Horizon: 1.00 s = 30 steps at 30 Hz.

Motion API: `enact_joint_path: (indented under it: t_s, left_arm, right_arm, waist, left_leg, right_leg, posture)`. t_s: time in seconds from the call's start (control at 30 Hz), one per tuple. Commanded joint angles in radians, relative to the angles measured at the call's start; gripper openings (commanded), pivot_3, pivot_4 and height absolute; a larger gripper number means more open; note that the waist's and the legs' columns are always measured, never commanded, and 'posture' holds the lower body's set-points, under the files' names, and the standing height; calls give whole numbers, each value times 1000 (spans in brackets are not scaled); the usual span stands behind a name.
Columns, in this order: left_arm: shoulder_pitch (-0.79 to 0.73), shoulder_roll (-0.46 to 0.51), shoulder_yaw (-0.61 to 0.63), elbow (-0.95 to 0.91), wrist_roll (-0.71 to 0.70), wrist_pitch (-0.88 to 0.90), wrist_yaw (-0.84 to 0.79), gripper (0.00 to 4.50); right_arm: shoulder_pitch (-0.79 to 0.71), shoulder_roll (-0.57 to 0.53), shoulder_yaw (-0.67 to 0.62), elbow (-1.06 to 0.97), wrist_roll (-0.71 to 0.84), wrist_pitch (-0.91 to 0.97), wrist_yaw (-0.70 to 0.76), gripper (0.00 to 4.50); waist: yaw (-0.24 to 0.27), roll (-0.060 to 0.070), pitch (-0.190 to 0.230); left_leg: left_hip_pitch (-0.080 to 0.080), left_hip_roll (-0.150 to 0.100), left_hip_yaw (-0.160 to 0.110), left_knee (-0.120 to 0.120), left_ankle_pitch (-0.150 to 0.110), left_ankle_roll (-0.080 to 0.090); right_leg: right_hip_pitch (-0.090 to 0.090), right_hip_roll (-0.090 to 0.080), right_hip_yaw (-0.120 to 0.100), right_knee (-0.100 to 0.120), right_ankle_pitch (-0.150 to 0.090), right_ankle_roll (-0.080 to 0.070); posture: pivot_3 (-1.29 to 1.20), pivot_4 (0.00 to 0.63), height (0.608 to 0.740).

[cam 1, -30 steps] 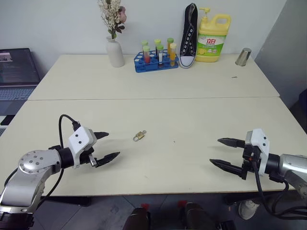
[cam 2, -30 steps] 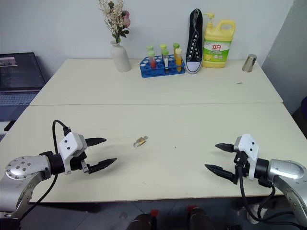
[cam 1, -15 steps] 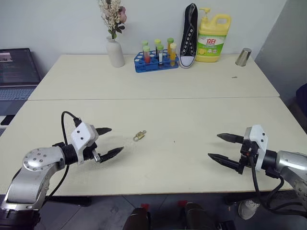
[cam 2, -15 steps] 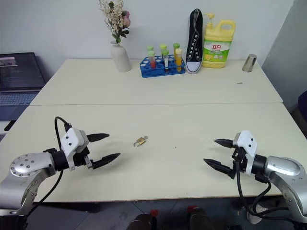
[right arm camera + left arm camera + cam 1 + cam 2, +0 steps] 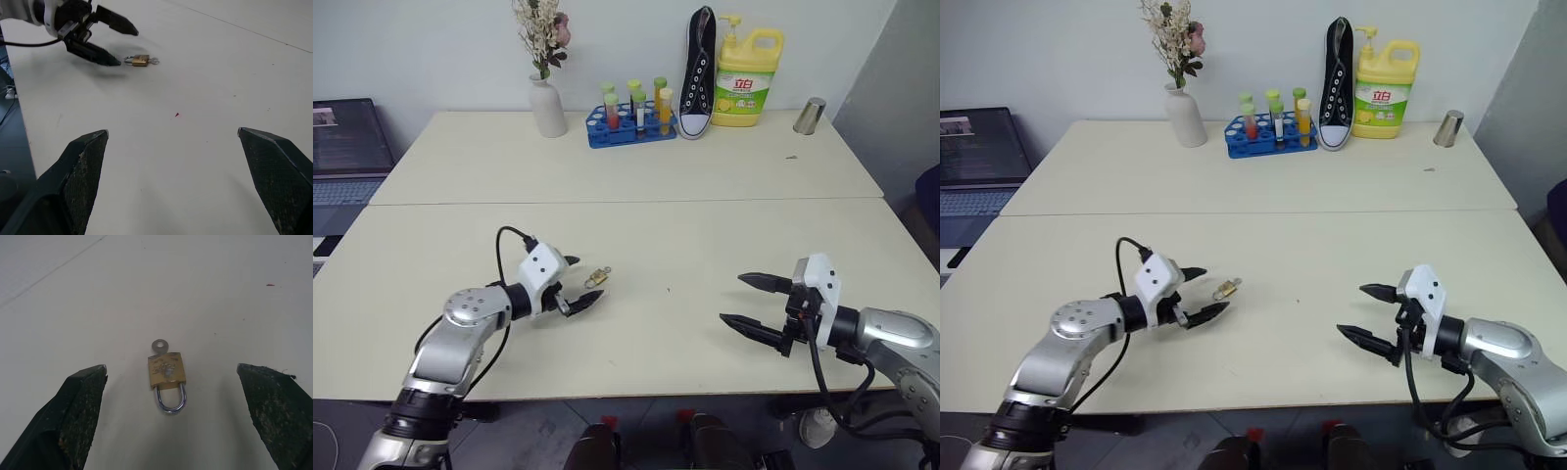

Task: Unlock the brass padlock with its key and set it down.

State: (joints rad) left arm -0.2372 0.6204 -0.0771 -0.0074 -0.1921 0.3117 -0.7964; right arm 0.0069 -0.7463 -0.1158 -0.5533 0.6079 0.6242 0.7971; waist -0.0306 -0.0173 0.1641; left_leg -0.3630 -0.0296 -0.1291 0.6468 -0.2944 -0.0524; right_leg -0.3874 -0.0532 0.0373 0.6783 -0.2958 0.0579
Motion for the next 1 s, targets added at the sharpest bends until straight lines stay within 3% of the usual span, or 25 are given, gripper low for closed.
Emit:
enact_joint_path:
  t_s: [0.03,0.37,0.47,0.77,1.0]
  left_arm:
    - [-38,-24,-14,49,24,-20,6,4500]
    - [-131,-57,-34,206,52,-13,-4,4500]
    - [-136,-57,-48,209,60,1,-17,3911]
    - [-138,-42,-95,208,90,32,-43,1097]
    - [-111,-31,-111,107,60,-125,-155,966]
  right_arm:
    - [-12,3,6,-55,5,4,-19,4450]
    - [5,10,12,-91,19,12,-29,4450]
    - [-3,13,16,-88,21,12,-32,4500]
    - [-5,21,27,-91,19,8,-34,4500]
    - [7,15,20,-96,13,-1,-31,4500]
  waist:
    - [2,0,0]
    - [3,-1,0]
    - [3,0,-1]
    - [3,1,-2]
    - [2,1,-2]
  left_leg:
    - [0,0,0,0,0,0]
    - [0,-1,-1,1,0,0]
    - [0,-1,-1,1,0,0]
    - [2,-1,-2,2,0,0]
    - [2,-1,-1,1,0,0]
  right_leg:
    - [0,0,0,0,0,0]
    - [1,-1,-1,0,0,0]
    - [1,-1,0,0,0,0]
    - [4,0,-1,1,0,0]
    - [3,0,0,1,0,0]
  posture:
    - [0,150,740]
    - [0,150,740]
    - [0,150,740]
    - [0,150,740]
    - [0,150,740]
